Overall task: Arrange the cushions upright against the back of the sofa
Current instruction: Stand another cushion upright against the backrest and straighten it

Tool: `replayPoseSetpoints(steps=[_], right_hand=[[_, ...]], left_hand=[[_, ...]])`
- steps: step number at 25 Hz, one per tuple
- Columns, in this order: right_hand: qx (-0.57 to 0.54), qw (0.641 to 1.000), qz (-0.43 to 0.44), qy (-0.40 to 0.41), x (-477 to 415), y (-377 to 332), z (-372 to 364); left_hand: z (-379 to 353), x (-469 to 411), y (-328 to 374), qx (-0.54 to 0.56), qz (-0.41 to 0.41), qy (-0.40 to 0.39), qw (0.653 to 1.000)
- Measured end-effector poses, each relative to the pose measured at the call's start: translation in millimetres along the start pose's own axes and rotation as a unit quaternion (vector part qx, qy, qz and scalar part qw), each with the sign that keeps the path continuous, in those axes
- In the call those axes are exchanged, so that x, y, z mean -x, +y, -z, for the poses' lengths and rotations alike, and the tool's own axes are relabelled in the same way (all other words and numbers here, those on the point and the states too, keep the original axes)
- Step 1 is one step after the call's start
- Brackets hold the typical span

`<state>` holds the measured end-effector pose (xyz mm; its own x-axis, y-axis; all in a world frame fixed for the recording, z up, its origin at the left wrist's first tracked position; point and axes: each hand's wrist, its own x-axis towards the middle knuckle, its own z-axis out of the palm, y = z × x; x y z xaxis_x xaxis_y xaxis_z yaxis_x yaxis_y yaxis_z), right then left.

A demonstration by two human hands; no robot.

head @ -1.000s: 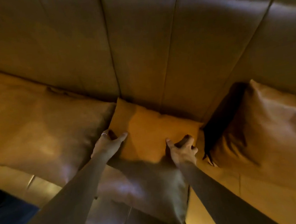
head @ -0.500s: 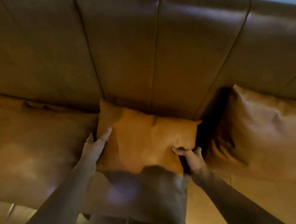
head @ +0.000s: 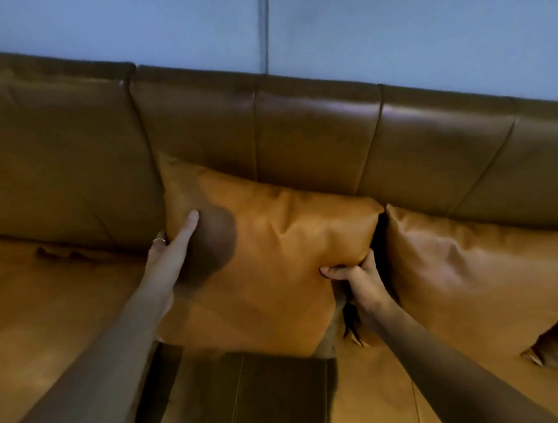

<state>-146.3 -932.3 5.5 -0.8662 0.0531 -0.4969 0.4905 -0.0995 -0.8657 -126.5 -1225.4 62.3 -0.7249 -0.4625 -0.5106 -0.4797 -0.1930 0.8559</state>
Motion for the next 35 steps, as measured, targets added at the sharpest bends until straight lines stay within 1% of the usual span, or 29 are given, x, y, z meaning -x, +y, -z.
replayPoseSetpoints(steps=[2, 5, 7, 11, 15, 21, 25, 27, 30, 34, 35], right_hand=[[0.025, 1.000, 0.002, -0.013, -5, -5, -4], [0.071, 0.996, -0.019, -0.041, -13, -1, -15], [0.074, 0.995, -0.022, -0.058, -14, 1, -23], [0.059, 0.997, -0.005, -0.046, -15, 7, -27], [0.038, 0.999, 0.022, -0.025, -23, 15, -33], [0.038, 0.998, 0.040, 0.018, -23, 22, -34], [0.058, 0.998, 0.018, 0.004, -36, 12, -35], [0.071, 0.997, 0.004, 0.000, -37, 10, -36], [0.108, 0.994, -0.008, 0.007, -25, 8, -36], [0.207, 0.977, -0.010, 0.058, 9, 14, -49], [0.226, 0.972, -0.003, 0.067, 22, 18, -54]], left_hand=[[-1, -8, 1, 0.020, 0.004, -0.013, 1.000], [-2, -20, -10, 0.060, 0.020, -0.041, 0.997], [-2, -25, -16, 0.081, 0.024, -0.023, 0.996], [-3, -33, -17, 0.120, 0.005, 0.006, 0.993], [-10, -38, -16, 0.123, -0.033, -0.010, 0.992], [-13, -41, -14, 0.130, -0.044, -0.024, 0.990], [-21, -44, -14, 0.130, -0.060, -0.016, 0.990], [-22, -39, -13, 0.119, -0.045, -0.018, 0.992], [-18, -25, -12, 0.074, -0.026, 0.001, 0.997], [-4, 8, -11, -0.020, -0.025, 0.022, 0.999], [4, 18, -14, -0.046, -0.020, 0.039, 0.998]])
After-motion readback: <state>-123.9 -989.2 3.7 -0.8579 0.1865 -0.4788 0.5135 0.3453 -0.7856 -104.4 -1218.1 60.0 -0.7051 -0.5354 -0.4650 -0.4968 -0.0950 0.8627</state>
